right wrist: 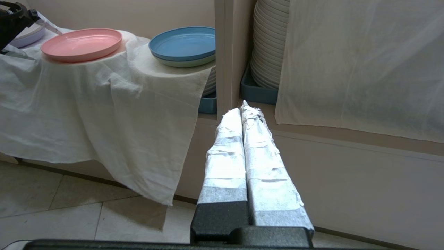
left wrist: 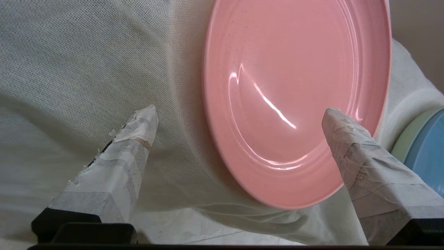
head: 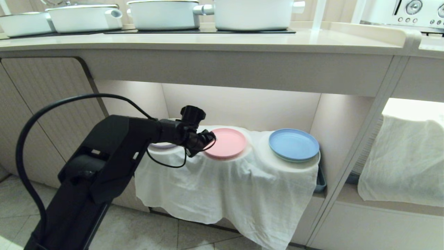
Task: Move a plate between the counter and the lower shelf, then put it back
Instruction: Pick up the plate in the cupboard
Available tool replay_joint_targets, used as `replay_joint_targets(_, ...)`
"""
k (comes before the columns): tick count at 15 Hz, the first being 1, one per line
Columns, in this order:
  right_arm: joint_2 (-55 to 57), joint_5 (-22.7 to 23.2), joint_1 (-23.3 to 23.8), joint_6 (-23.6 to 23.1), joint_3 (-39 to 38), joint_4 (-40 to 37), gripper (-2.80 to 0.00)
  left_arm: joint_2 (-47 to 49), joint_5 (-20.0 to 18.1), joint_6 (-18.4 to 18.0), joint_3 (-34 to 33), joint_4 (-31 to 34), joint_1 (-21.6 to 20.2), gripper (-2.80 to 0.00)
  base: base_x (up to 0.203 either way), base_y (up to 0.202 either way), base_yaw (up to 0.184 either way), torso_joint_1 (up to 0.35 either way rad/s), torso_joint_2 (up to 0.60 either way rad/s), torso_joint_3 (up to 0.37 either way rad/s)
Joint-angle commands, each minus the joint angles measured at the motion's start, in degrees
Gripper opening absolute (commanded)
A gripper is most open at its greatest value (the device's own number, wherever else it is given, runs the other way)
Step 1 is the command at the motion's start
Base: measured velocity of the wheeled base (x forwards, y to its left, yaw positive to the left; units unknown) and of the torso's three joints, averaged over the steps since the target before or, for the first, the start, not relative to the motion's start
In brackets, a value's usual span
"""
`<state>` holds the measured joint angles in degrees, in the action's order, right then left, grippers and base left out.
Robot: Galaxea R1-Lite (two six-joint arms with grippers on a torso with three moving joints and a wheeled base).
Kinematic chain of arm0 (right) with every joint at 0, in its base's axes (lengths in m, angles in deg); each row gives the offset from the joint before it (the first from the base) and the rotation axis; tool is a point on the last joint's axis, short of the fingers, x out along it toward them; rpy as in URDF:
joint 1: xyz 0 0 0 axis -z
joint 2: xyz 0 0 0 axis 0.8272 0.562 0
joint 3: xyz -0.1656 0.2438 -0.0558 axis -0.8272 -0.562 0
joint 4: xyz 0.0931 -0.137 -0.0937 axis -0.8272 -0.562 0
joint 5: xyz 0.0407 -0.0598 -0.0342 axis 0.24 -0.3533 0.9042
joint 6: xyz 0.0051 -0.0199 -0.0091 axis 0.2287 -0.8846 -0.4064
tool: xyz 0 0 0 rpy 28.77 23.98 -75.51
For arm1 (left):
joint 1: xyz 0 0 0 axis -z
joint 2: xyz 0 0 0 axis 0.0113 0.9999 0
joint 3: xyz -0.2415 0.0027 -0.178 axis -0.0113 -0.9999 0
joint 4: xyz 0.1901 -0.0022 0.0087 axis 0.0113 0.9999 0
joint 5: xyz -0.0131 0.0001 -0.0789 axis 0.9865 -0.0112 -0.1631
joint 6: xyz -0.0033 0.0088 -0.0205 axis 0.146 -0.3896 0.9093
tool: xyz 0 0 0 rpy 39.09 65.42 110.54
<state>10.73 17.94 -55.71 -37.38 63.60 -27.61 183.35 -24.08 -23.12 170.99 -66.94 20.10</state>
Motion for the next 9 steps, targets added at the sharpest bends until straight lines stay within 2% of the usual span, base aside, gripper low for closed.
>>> replay_joint_targets(1, 0.0, 0.0, -0.01, -0.02, 0.0, 0.02, -2.8, 0.26, 0.03, -0.66, 0.05, 0.06, -0.18, 0.0, 0.0, 0.0, 0.0, 0.0, 0.0, 0.0)
replay_joint_targets(9, 0.0, 0.0, -0.01, -0.02, 0.0, 0.02, -2.8, 0.32, 0.11, -2.1, 0.05, 2.0, -0.36, 0.0, 0.0, 0.0, 0.0, 0.0, 0.0, 0.0)
